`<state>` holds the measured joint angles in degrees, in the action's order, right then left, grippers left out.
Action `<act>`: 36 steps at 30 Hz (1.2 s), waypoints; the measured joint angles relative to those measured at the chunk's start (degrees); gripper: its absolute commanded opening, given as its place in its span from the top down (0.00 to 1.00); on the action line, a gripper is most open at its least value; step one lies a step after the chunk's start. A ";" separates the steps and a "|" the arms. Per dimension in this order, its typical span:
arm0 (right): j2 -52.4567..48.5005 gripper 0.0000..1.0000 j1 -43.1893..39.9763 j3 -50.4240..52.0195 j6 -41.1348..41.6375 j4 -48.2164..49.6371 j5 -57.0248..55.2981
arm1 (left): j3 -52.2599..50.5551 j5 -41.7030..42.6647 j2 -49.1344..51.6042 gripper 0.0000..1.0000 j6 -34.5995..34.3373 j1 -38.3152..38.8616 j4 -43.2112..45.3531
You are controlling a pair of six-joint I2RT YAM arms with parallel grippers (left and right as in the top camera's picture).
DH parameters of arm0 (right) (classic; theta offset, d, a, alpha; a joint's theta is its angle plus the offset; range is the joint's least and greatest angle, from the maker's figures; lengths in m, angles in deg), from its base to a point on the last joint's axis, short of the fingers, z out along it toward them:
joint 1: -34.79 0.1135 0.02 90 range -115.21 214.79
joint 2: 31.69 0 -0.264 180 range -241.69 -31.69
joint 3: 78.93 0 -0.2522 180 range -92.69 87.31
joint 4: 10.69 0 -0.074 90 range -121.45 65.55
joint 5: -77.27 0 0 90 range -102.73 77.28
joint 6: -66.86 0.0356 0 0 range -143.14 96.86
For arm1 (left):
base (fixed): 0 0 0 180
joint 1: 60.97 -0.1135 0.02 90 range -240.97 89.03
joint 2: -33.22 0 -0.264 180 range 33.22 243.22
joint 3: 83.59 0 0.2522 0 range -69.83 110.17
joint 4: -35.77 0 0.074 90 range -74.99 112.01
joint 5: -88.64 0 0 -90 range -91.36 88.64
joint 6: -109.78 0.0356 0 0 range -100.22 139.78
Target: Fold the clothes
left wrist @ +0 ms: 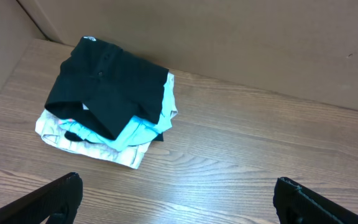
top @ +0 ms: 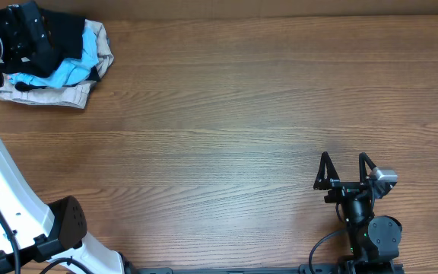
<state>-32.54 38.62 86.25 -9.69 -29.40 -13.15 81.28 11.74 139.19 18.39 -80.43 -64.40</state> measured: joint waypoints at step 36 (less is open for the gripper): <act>0.00 0.00 0.02 0.00 0.02 -0.09 -0.02 | -17.64 -0.02 -6.69 0.00 0.00 0.72 0.04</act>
<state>-32.54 38.65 86.25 -9.66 -29.48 -13.17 63.64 11.72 132.50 18.39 -79.71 -64.35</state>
